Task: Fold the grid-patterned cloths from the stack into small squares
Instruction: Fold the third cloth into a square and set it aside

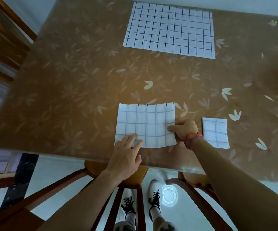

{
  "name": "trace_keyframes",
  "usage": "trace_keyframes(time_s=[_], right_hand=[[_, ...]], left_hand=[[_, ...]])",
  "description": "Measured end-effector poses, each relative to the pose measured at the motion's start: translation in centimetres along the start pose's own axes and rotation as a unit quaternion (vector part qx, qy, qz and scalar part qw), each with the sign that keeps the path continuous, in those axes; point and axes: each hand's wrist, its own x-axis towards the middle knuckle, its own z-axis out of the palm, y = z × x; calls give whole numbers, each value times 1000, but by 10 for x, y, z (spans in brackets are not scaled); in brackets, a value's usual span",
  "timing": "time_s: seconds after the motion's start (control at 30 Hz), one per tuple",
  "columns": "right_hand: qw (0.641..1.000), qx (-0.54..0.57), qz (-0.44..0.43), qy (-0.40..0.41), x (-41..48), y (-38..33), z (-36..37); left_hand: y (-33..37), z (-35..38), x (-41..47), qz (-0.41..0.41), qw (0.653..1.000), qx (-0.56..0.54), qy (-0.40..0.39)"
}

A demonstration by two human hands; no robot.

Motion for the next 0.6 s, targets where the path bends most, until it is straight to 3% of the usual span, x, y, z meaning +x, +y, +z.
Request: trace_keyframes(time_s=[0.17, 0.37, 0.6], right_hand=[[991, 123, 50, 8, -21, 15, -1], [935, 336, 113, 11, -52, 25, 10], [894, 417, 156, -46, -78, 21, 19]], left_hand=[[8, -2, 3, -3, 999, 19, 26], [32, 2, 10, -4, 997, 33, 69], [42, 5, 13, -62, 993, 45, 95]])
